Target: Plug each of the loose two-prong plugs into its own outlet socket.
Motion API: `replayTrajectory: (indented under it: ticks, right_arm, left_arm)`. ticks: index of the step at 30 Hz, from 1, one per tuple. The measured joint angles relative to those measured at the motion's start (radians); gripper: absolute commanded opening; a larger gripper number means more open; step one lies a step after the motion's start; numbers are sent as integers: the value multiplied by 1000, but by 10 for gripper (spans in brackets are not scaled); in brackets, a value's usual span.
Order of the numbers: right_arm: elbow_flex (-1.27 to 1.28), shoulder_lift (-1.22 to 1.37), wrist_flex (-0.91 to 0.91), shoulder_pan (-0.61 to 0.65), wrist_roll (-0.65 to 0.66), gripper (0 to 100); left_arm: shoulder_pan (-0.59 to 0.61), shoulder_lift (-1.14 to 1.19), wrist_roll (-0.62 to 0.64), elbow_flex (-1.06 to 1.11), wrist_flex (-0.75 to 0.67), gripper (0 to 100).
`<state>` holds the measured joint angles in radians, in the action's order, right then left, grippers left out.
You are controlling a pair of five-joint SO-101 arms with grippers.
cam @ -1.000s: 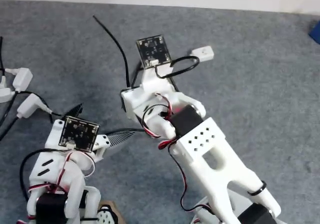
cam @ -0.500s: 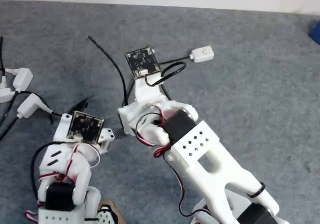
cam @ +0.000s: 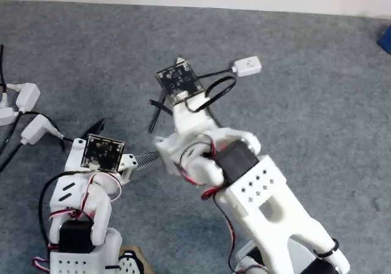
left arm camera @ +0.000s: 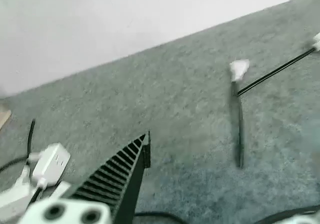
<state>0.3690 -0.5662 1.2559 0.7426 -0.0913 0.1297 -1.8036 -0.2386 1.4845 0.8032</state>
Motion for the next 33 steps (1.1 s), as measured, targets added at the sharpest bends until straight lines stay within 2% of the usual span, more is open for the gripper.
replayTrajectory:
  ticks: [4, 7, 11, 14, 17, 20, 25, 33]
  right_arm:
    - [9, 75, -17, -155, 21, 6]
    - [9, 143, -8, -213, -9, 6]
    - [9, 187, 18, -210, -118, 6]
    - [6, 196, 75, -155, -189, 6]
    - [-5, 201, 124, -95, -212, 6]
    - [-6, 201, 130, -87, -219, 6]
    - [17, 213, 89, -138, -253, 6]
    - [41, 339, 66, -235, -282, 7]
  left_arm:
    - [8, 0, 0, 3, 20, 512]
    - [8, 0, 0, 3, 20, 511]
    - [11, 0, 35, 20, 20, 511]
    - [57, 0, 69, 60, 20, 511]
    - [112, 0, 94, 107, 5, 511]
    - [175, 2, 98, 164, -61, 511]
    - [273, 2, 98, 195, -173, 511]
    - [308, 2, 98, 195, -203, 511]
